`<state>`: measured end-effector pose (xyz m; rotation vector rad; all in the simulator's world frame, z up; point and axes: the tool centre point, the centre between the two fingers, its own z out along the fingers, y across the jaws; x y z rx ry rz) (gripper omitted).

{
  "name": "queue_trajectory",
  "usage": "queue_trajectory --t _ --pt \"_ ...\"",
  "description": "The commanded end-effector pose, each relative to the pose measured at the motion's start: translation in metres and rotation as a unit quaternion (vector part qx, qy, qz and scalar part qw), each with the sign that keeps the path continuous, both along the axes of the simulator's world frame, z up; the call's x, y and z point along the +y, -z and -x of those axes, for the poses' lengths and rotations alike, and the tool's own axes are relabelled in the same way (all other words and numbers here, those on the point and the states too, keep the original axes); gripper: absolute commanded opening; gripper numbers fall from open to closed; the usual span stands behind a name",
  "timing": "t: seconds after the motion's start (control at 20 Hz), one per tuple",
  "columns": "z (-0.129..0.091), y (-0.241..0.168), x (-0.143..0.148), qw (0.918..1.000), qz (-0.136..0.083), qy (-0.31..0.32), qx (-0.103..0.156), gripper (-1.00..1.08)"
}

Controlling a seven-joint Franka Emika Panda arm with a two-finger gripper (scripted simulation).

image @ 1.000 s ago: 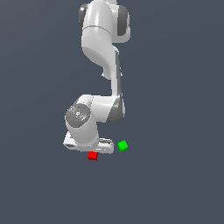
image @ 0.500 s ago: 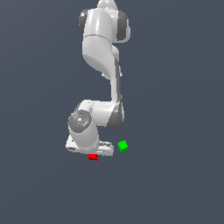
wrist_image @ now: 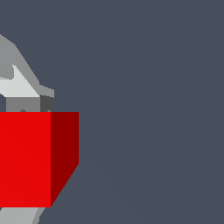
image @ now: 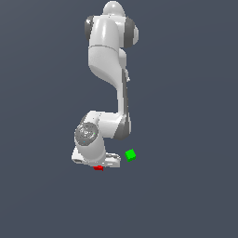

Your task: Stack the red cube on top of the green cube.

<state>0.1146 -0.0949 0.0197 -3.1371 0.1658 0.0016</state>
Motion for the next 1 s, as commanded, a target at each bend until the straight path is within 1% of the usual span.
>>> queue_trajectory --t 0.0,0.6,0.8,0.95 --pt "-0.001 0.0 0.0 1.0 0.0 0.0 -0.001 -1.0" --pt "0.0 -0.004 0.0 1.0 0.0 0.0 0.0 -1.0" --pt "0.001 -0.02 0.0 1.0 0.0 0.0 0.0 -1.0" --pt "0.001 -0.04 0.0 1.0 0.0 0.0 0.0 -1.0"
